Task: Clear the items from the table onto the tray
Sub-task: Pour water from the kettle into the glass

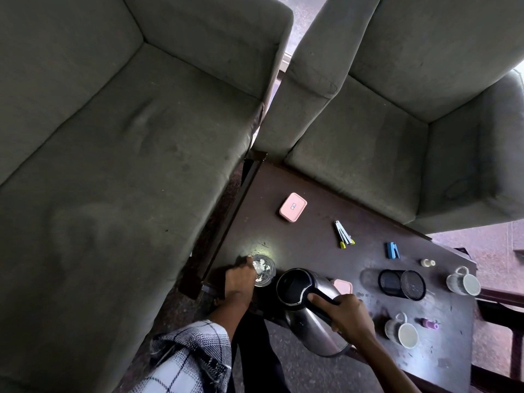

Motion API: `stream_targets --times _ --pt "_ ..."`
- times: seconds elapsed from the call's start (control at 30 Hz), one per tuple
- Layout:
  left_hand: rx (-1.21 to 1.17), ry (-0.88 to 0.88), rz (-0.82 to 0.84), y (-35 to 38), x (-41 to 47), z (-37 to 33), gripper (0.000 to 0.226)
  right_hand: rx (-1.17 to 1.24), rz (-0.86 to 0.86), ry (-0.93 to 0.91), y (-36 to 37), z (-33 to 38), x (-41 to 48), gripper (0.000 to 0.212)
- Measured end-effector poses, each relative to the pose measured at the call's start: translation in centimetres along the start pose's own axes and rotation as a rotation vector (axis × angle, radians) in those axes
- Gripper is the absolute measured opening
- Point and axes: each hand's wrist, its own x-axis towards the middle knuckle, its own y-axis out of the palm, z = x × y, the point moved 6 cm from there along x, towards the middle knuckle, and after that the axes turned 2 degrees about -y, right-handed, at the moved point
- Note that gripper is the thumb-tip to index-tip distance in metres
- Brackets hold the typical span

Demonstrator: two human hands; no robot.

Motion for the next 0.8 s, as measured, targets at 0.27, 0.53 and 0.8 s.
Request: stream_targets --times 0.27,0.53,0.8 --pt "0.001 0.013 0.0 -0.06 -0.05 -0.01 0.051 0.005 -0.008 -0.006 0.08 0.09 -0.02 0.066" --pt "0.0 0.01 -0.006 0.01 -0.03 0.0 0.05 0.022 -0.012 -0.006 0.32 -0.08 0.13 0.067" --pt "-0.006 0.012 -0.006 -0.03 -0.04 0.03 0.049 0.024 -0.008 -0.01 0.57 -0.25 0.2 0.068"
